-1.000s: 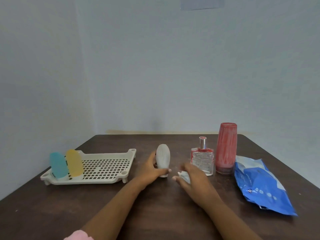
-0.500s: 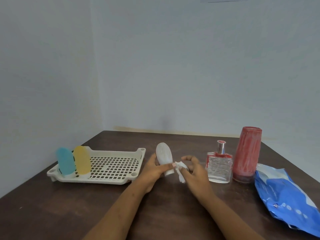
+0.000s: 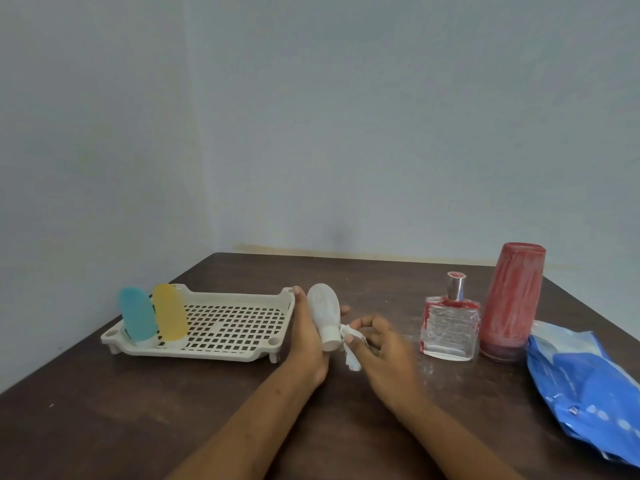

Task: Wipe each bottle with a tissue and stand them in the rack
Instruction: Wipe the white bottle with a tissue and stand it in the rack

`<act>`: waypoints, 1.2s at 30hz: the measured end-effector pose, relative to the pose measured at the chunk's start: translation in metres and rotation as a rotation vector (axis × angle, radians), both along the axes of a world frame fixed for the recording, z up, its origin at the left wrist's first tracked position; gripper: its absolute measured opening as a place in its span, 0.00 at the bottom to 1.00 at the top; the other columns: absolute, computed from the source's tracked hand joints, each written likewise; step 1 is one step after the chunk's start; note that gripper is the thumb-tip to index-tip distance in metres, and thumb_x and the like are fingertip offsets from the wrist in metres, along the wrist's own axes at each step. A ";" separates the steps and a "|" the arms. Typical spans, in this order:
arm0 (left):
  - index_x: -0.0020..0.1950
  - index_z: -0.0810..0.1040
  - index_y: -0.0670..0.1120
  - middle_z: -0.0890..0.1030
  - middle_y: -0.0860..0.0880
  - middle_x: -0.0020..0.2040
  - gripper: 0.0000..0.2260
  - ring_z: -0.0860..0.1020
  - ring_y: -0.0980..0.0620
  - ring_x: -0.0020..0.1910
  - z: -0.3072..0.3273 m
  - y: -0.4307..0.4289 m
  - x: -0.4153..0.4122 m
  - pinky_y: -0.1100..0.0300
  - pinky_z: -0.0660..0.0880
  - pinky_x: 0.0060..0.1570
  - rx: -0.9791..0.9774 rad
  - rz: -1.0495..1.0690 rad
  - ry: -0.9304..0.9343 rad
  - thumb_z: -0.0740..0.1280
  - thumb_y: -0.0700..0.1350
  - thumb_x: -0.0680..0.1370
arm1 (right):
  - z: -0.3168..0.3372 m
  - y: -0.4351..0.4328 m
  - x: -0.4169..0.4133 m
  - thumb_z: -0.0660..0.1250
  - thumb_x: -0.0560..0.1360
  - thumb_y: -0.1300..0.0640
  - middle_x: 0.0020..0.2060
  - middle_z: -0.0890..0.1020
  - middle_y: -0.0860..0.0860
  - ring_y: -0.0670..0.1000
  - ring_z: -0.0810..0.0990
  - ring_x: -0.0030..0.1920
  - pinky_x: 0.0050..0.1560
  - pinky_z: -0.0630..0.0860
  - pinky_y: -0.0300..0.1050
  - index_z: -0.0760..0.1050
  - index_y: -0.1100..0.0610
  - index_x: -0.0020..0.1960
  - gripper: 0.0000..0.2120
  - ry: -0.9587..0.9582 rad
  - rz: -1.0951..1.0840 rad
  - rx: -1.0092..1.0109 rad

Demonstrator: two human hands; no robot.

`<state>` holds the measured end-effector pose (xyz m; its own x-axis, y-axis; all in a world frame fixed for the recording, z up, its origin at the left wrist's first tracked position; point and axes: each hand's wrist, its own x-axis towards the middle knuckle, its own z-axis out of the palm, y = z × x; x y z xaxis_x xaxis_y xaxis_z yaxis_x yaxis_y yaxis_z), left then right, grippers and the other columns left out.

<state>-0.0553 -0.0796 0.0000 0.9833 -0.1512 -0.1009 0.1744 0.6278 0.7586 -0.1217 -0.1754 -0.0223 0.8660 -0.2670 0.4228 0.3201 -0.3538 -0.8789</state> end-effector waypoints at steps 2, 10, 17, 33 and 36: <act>0.53 0.73 0.49 0.85 0.40 0.40 0.21 0.82 0.45 0.33 0.000 0.001 0.002 0.48 0.79 0.44 -0.043 0.049 0.033 0.57 0.66 0.77 | 0.000 0.000 -0.001 0.68 0.74 0.59 0.38 0.84 0.47 0.43 0.82 0.40 0.40 0.79 0.41 0.75 0.52 0.46 0.04 -0.021 -0.003 0.020; 0.62 0.74 0.49 0.82 0.41 0.50 0.28 0.82 0.40 0.48 0.005 0.002 0.004 0.52 0.78 0.38 -0.153 0.160 0.082 0.54 0.70 0.76 | -0.003 0.001 -0.002 0.67 0.75 0.54 0.44 0.84 0.44 0.42 0.82 0.47 0.48 0.79 0.42 0.79 0.50 0.50 0.04 -0.077 0.032 -0.027; 0.64 0.73 0.55 0.79 0.42 0.55 0.19 0.79 0.45 0.44 0.008 0.000 0.001 0.52 0.77 0.39 -0.186 0.143 0.093 0.56 0.64 0.79 | -0.003 -0.001 -0.003 0.66 0.76 0.55 0.48 0.81 0.38 0.38 0.78 0.50 0.50 0.74 0.33 0.79 0.49 0.55 0.08 -0.172 -0.047 -0.307; 0.63 0.75 0.52 0.79 0.44 0.48 0.24 0.79 0.46 0.44 0.006 0.001 0.000 0.55 0.75 0.39 -0.100 0.177 0.062 0.57 0.66 0.77 | -0.006 0.004 0.004 0.73 0.68 0.64 0.59 0.78 0.50 0.53 0.70 0.61 0.47 0.80 0.43 0.78 0.58 0.58 0.19 -0.468 -0.049 -1.205; 0.60 0.75 0.53 0.80 0.43 0.47 0.23 0.79 0.46 0.41 0.005 0.002 0.001 0.54 0.75 0.40 -0.086 0.156 0.042 0.56 0.67 0.77 | -0.007 0.004 0.006 0.68 0.71 0.62 0.61 0.75 0.48 0.53 0.69 0.62 0.47 0.80 0.44 0.76 0.56 0.58 0.16 -0.452 -0.063 -1.177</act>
<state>-0.0540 -0.0777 0.0052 0.9907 -0.0067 -0.1357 0.1000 0.7119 0.6951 -0.1162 -0.1716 -0.0295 0.5820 0.4361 0.6864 0.4627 -0.8717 0.1615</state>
